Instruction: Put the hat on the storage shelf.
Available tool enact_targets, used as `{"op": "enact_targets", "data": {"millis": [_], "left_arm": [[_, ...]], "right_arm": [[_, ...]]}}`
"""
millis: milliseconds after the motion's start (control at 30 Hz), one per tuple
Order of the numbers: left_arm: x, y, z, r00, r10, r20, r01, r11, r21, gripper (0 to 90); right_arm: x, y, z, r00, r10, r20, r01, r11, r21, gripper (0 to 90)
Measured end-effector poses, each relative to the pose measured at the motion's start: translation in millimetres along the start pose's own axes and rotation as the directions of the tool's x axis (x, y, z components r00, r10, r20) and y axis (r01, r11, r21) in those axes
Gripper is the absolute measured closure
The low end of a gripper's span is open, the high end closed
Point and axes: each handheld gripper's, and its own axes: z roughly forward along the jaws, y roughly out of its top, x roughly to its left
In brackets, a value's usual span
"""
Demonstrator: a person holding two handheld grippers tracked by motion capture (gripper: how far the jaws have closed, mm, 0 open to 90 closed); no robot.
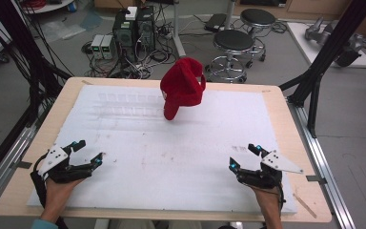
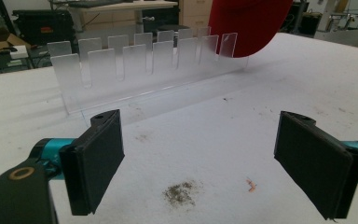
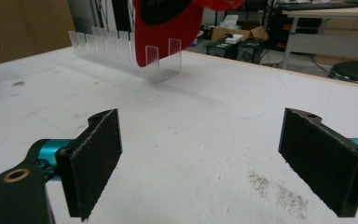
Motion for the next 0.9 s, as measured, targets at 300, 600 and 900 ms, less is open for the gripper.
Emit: {"op": "enact_targets", "data": {"millis": [300, 600, 900], "left_arm": [[-0.6, -0.2, -0.4, 0.9999, 0.01, -0.004, -0.01, 0.9999, -0.002, 16.0], [-1.1, -0.7, -1.2, 0.9999, 0.008, -0.009, -0.009, 0.9999, -0.013, 15.9], [-1.3, -0.8, -1.2, 0.9998, 0.006, -0.016, -0.006, 0.9999, -0.013, 15.9]], "right_arm": [[-2.7, -18.0, 4.5, 0.9999, 0.013, -0.006, -0.013, 1.0, 0.015, 11.5], [-0.7, -27.3, 3.0, 0.9998, 0.018, 0.005, -0.018, 1.0, -0.019, 11.0], [-0.5, -28.2, 2.5, 0.9999, 0.017, 0.003, -0.016, 1.0, -0.025, 11.0]]}}
